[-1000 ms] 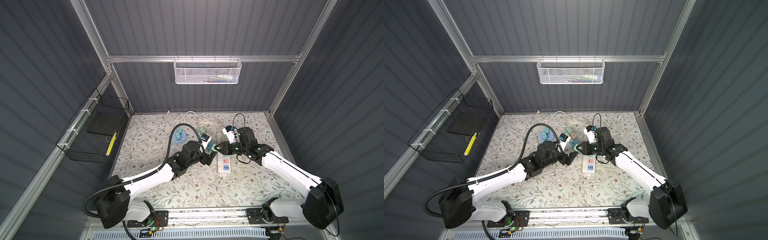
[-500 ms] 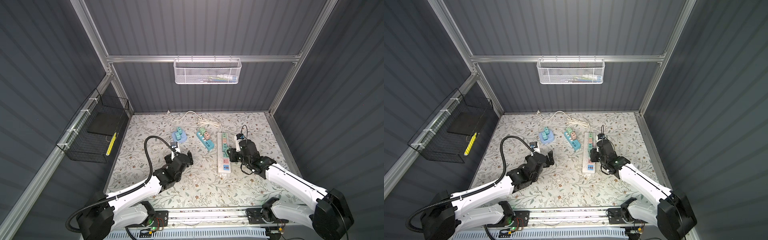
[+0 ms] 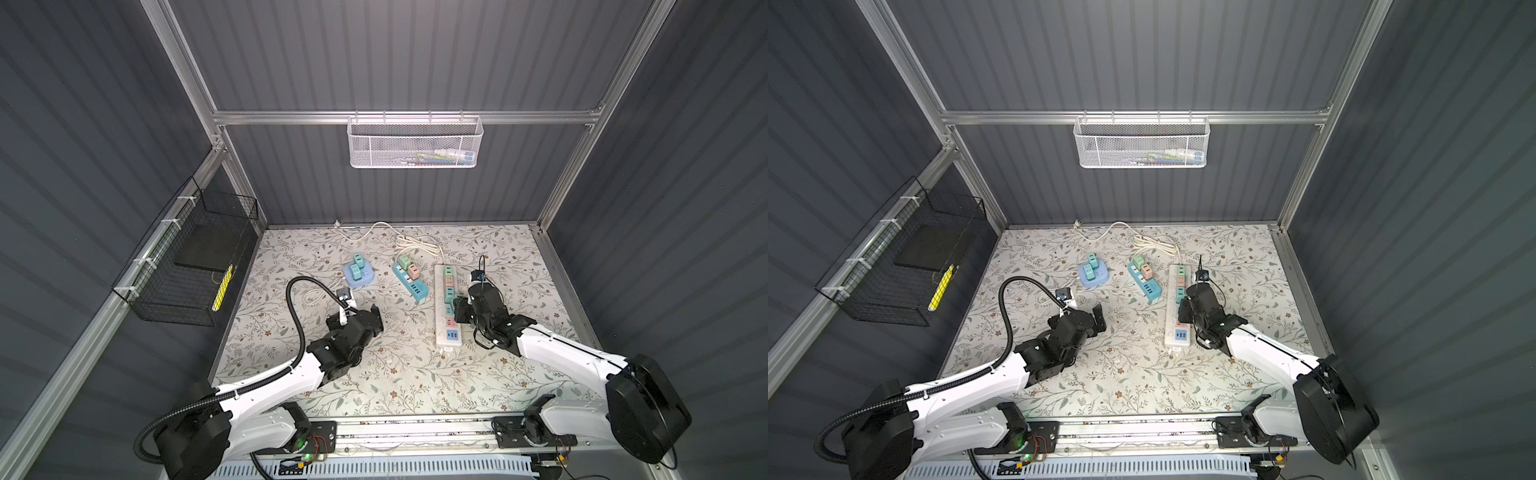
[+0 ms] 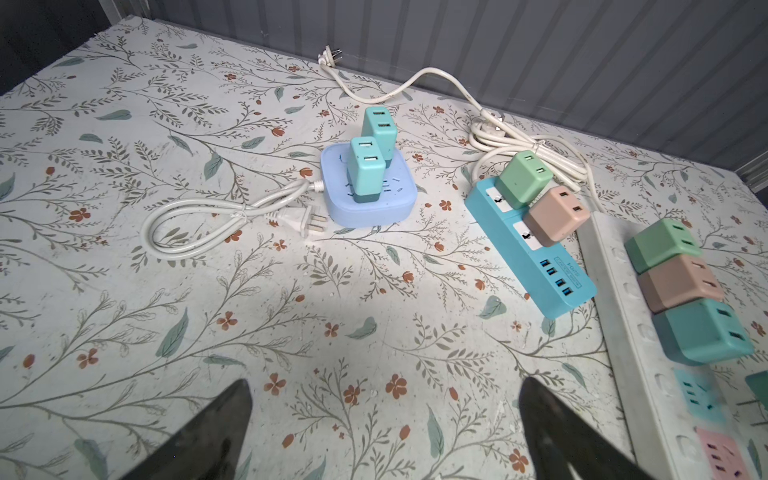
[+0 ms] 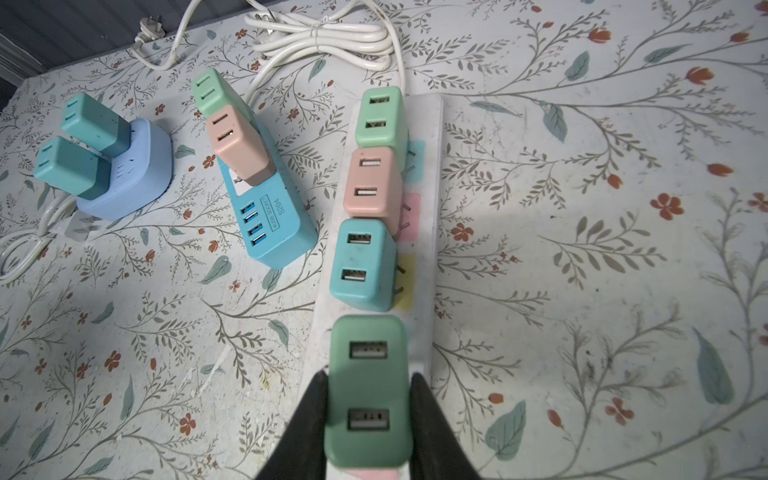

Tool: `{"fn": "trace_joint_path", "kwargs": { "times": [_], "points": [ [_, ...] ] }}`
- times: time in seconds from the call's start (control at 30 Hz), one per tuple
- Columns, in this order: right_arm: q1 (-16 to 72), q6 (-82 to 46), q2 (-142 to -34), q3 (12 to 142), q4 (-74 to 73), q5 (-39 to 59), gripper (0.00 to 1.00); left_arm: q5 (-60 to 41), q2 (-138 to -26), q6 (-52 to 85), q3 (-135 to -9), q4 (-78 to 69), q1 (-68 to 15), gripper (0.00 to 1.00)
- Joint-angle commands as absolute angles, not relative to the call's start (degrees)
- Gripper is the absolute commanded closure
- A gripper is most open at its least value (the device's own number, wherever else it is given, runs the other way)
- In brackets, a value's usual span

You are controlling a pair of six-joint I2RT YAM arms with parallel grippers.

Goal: Insert the plug

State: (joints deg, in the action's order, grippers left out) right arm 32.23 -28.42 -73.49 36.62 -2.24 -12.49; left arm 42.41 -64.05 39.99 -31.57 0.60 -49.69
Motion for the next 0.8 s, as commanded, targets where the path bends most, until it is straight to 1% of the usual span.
{"fn": "trace_joint_path", "kwargs": {
  "times": [0.0, 0.37, 0.57, 0.63, 0.77],
  "points": [
    [33.15, -29.79, -74.63, 36.34, -4.4, -15.15, 0.79, 42.47, -61.79, 41.33, -29.85, 0.44, -49.01, 0.0],
    [36.33, -33.52, -78.75, 37.18, -4.89, -21.36, 0.79, 41.88, -58.05, 43.12, -29.17, 2.46, -48.0, 0.0],
    [36.58, -33.98, -79.36, 37.52, -4.41, -22.32, 0.78, 43.59, -53.87, 42.55, -29.41, 4.89, -46.99, 0.0],
    [36.64, -34.18, -79.36, 37.49, -4.16, -22.39, 0.79, 42.97, -52.38, 41.09, -30.44, 5.59, -46.25, 0.0],
    [36.71, -34.3, -78.59, 37.97, -3.25, -22.58, 0.79, 41.4, -51.23, 37.68, -37.33, 11.36, -44.33, 0.0]
  ]
}}
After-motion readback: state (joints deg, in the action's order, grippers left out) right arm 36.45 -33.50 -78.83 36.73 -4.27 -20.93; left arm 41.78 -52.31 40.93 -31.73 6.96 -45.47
